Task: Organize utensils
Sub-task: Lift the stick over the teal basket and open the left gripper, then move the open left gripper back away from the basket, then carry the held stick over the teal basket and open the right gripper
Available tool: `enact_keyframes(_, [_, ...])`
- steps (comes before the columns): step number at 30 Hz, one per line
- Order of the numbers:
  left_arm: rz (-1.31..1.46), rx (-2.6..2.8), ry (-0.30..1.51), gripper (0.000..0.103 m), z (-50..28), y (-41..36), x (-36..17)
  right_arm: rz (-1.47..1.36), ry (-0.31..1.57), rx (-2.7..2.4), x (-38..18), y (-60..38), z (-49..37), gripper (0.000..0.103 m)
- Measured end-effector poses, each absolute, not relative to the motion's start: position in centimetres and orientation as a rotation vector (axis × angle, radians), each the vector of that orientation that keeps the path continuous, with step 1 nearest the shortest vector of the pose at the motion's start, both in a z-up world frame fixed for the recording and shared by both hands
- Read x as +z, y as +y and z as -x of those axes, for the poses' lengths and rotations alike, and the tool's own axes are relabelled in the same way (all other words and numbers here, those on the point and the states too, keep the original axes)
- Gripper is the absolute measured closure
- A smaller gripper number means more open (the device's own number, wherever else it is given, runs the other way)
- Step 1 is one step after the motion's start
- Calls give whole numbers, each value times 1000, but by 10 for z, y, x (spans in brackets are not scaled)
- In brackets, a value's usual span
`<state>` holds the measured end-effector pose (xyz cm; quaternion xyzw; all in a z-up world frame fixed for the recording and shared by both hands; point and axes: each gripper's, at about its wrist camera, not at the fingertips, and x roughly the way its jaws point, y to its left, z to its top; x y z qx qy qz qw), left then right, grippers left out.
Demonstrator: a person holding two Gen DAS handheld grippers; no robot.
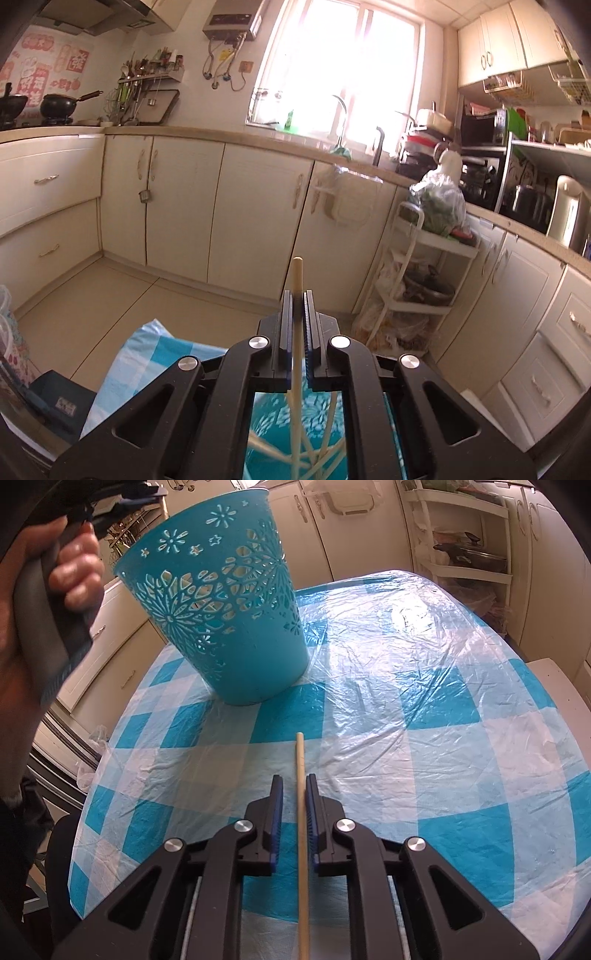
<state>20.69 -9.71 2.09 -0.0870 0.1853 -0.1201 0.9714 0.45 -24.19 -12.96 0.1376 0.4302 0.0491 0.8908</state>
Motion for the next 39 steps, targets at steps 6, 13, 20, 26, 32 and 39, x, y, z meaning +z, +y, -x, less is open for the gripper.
enact_keyframes(6, [124, -252, 422, 77, -183, -84, 10, -273, 894, 100, -129, -240, -5, 90])
enact_keyframes(13, [112, -149, 364, 18, -124, -35, 10, -247, 903, 112, -129, -238, -4, 90])
enact_keyframes(20, [57, -82, 579, 12, -111, -4, -62, -62, 894, 73, -128, -220, -1, 98])
enact_keyframes(26, [57, -94, 717, 12, -112, 0, -109, -198, 850, 103, -116, -238, 6, 98])
enact_keyframes(32, [58, -86, 773, 8, -117, 1, -120, -345, 646, 222, -61, -253, 18, 98])
enact_keyframes(39, [33, -63, 786, 8, -119, -4, -120, -409, 474, 308, 2, -254, 7, 98])
